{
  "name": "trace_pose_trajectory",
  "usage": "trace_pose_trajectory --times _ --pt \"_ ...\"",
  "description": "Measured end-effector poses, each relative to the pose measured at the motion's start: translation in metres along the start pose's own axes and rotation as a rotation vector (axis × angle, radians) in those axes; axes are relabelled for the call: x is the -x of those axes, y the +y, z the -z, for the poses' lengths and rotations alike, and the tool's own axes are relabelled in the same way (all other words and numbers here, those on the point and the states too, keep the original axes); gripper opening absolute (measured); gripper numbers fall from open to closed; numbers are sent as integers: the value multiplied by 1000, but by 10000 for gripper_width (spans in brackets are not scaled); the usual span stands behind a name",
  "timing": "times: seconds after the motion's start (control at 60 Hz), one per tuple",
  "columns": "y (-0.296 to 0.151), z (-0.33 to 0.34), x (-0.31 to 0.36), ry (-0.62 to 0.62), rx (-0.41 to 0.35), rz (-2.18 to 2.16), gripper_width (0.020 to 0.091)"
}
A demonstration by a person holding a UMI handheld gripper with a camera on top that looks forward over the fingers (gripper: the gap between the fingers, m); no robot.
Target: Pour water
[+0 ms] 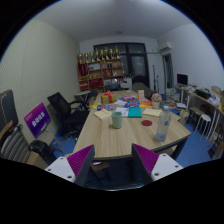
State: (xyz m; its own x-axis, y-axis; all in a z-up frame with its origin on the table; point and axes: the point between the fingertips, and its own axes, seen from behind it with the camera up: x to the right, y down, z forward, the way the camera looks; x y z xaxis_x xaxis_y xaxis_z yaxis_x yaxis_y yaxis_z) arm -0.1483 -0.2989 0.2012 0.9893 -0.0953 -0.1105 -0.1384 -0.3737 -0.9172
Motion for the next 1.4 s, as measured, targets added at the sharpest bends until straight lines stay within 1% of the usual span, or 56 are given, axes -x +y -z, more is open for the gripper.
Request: trace_pose_trajectory --times 0.1,0.183,0.267,0.3,0.35,0.45,0.583,0.7,0.917,1.033,1.1,1.117,1.133,1.167,1.2,1.233,1.3,1.317,1.333,1.367,1.383,1.4 --pt "-1 6 7 29 -17 1 812" --pt "-4 2 -3 34 -35 9 806" --pt "-9 -9 -32 50 -83 63 799" --pt "-8 -16 -50 71 -88 81 800" --pt "-4 -31 -80 105 -75 100 800" --pt "-4 -73 -139 155 -77 101 798" --pt "-3 -135 -207 182 -109 56 798" --pt "4 -185 -256 196 -118 47 801" --pt "1 -253 -301 180 -157 81 808" --pt "-4 -281 -304 170 -204 53 812" --pt "-9 -300 -311 168 -207 26 803" --pt "-9 -305 -311 163 -204 18 814" --pt "-3 -310 -312 156 -201 12 729" --pt "-3 -318 -309 137 -164 1 558" --pt "-9 -319 -312 152 -182 0 549" --pt "-8 -320 -313 166 -170 10 533" --pt "-6 -325 -305 152 -157 36 504" --pt "-6 -326 -304 145 -146 33 513" --pt "-5 -326 -302 138 -131 27 477" --pt "-8 -324 -298 121 -101 18 483" --pt "-15 -321 -295 117 -102 24 452" --pt "-25 -318 -293 116 -118 34 452"
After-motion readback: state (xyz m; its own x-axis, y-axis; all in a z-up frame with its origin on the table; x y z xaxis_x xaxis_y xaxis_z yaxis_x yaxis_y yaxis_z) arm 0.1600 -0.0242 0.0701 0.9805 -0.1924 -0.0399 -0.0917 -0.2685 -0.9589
